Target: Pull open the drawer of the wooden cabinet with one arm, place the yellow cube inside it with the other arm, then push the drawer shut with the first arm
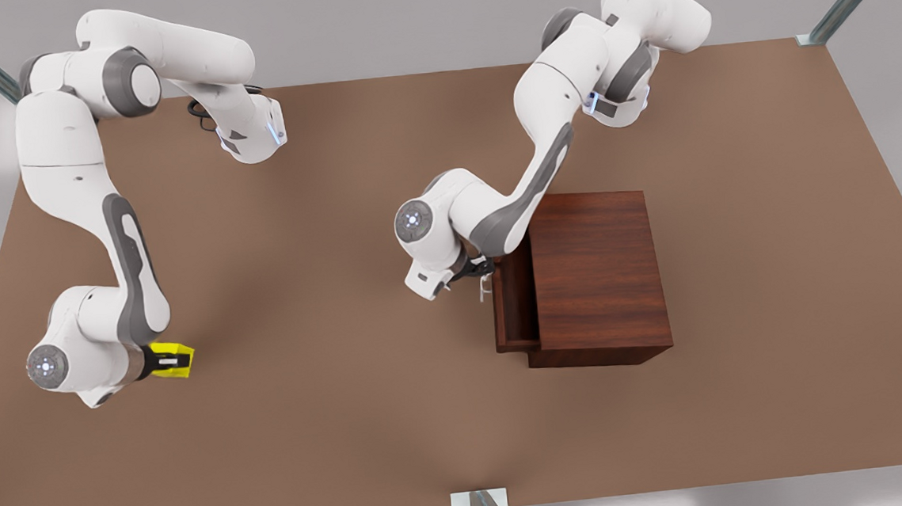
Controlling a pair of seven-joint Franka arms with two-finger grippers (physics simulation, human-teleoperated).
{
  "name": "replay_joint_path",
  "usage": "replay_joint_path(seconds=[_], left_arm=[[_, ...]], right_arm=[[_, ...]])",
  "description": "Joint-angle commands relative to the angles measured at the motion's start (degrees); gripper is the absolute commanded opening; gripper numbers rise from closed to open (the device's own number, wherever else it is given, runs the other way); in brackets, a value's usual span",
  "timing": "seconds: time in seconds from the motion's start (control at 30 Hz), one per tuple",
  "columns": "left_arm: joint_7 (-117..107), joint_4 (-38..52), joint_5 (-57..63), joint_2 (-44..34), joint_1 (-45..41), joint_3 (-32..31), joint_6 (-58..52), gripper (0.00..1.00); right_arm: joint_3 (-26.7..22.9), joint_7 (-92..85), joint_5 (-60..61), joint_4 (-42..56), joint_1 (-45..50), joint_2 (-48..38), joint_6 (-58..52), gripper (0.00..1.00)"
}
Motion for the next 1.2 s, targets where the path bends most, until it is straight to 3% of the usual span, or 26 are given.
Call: replay_joint_path(seconds=[0.0, 0.13, 0.3, 0.4, 0.43, 0.5, 0.53, 0.57, 0.8, 1.17], left_arm=[[-2.1, -0.1, -0.9, -0.1, -0.5, -0.4, 0.1, 1.0], [-2.0, 0.7, -0.9, -0.2, -1.2, -0.3, 0.1, 1.0], [-1.8, 3.2, -2.2, -6.8, 0.3, -0.2, -13.0, 1.0], [10.6, 3.2, -10.3, -24.2, 12.2, -0.2, -37.9, 1.0], [20.9, 3.2, -10.3, -26.3, 18.2, -0.3, -41.8, 1.0], [30.5, 2.1, -10.4, -29.3, 26.3, -0.5, -42.1, 1.0], [43.4, -17.8, -10.5, -40.7, 32.8, -0.5, -26.9, 1.0], [43.3, -20.5, -10.3, -41.9, 32.8, -0.5, -24.2, 1.0], [43.2, -20.4, -10.6, -40.1, 32.2, -0.6, -30.1, 1.0], [43.1, -20.4, -10.3, -39.6, 31.8, -0.6, -30.2, 1.0]], right_arm=[[0.8, -1.1, -0.5, 0.6, 1.1, -0.6, -6.9, 0.66], [5.0, -1.2, -0.4, 1.4, 1.7, -1.3, -9.5, 0.67], [8.3, -0.7, -0.2, 2.3, 3.4, -1.3, -10.9, 0.67], [12.9, -1.3, -0.3, 3.5, 5.8, -0.8, -11.9, 0.67], [16.3, -1.1, -0.3, 4.2, 6.2, -0.6, -11.9, 0.67], [18.2, -1.5, -0.3, 8.2, 10.5, 0.1, -12.0, 0.67], [19.5, -1.7, -0.3, 10.3, 12.8, 0.2, -12.0, 0.67], [19.7, -4.5, -0.4, 12.8, 14.8, 0.3, -11.9, 0.67], [19.1, -31.6, -2.0, 21.8, 23.8, 1.8, -7.0, 0.67], [19.8, -44.9, -0.4, 26.3, 33.9, 5.3, 1.1, 0.66]])
